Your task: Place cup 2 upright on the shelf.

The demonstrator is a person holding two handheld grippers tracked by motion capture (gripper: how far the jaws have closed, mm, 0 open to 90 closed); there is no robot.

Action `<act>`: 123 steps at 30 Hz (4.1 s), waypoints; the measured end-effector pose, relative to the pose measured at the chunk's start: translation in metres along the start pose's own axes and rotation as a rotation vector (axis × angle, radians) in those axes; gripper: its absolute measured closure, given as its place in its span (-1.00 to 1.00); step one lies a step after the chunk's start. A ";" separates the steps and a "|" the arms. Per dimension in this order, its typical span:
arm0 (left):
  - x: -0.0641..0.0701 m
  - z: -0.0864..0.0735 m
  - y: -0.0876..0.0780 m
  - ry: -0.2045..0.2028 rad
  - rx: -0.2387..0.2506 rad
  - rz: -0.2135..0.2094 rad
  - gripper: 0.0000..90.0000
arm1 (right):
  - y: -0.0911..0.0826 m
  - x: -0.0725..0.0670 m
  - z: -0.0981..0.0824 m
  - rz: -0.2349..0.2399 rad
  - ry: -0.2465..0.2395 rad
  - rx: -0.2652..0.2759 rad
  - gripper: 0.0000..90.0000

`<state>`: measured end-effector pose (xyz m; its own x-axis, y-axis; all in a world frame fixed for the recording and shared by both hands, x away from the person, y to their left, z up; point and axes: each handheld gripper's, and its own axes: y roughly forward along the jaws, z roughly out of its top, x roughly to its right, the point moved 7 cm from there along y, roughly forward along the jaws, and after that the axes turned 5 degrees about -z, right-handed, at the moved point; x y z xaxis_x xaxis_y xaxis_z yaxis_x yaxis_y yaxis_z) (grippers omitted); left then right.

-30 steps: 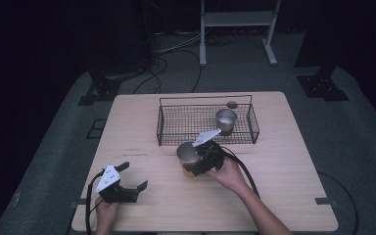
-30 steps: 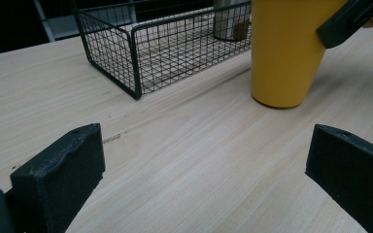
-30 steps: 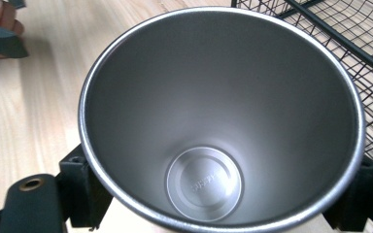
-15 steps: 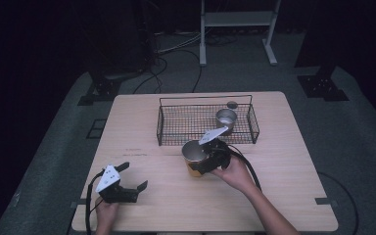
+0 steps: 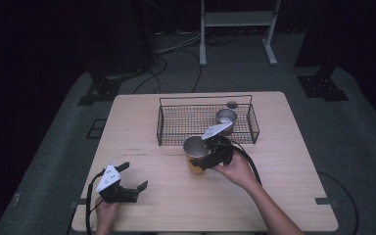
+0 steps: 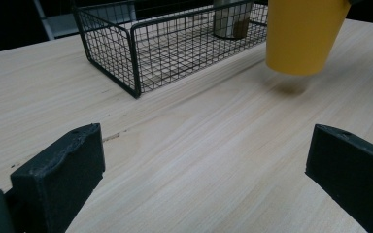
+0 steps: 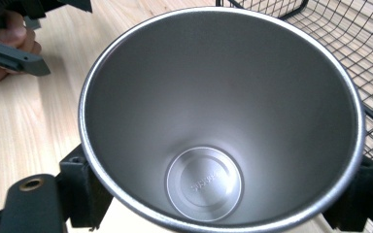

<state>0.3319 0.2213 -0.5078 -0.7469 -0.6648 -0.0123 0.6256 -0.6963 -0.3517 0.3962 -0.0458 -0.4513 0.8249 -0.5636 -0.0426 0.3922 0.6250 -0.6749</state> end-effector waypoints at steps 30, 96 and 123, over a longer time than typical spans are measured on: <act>0.000 0.000 0.000 -0.003 0.002 0.000 -1.00 | -0.015 0.006 0.049 -0.006 -0.033 0.009 -0.66; 0.001 0.000 0.000 0.002 0.009 0.000 -1.00 | 0.035 0.089 0.121 -0.150 0.037 -0.086 -0.66; 0.001 0.001 0.000 0.001 0.013 -0.002 -1.00 | 0.075 0.110 0.110 -0.172 0.105 -0.116 -0.66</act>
<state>0.3313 0.2206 -0.5073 -0.7482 -0.6634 -0.0130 0.6273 -0.7008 -0.3396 0.5609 -0.0018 -0.4255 0.7006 -0.7135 0.0081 0.4690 0.4519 -0.7588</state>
